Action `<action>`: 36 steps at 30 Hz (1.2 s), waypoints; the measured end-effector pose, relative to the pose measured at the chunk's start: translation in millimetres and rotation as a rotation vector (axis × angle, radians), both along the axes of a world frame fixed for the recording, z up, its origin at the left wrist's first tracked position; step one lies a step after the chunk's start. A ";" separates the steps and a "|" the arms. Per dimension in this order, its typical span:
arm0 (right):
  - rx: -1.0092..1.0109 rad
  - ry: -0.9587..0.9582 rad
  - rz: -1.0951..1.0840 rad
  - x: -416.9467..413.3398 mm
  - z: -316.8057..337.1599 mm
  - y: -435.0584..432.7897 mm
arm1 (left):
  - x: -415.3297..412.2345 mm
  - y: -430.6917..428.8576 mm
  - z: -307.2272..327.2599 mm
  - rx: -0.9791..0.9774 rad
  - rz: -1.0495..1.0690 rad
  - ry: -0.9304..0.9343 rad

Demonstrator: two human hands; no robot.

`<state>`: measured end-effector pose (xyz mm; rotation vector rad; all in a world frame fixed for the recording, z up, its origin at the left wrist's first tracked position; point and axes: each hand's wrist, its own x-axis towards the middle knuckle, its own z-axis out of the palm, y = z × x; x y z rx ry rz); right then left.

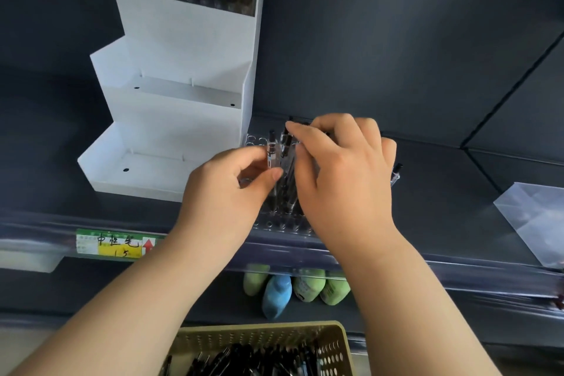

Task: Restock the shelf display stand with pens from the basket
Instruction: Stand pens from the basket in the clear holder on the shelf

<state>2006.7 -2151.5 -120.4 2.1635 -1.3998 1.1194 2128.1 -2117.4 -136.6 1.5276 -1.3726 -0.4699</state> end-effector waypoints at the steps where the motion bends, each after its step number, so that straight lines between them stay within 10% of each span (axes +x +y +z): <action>1: 0.007 -0.002 0.010 -1.1 0.8 0.1 | -1.2 -2.0 -1.5 0.004 -0.002 -0.009; 25: 0.012 0.045 0.233 -20.8 -8.8 34.7 | 0.6 3.9 -32.1 0.104 -0.029 -0.308; 31: 0.349 0.176 0.248 -38.0 -69.1 68.3 | 11.4 50.4 -39.9 0.202 -0.068 -0.429; 36: 1.013 0.039 -0.029 -62.7 -129.6 116.1 | 16.7 99.6 -77.3 0.437 -0.140 -0.487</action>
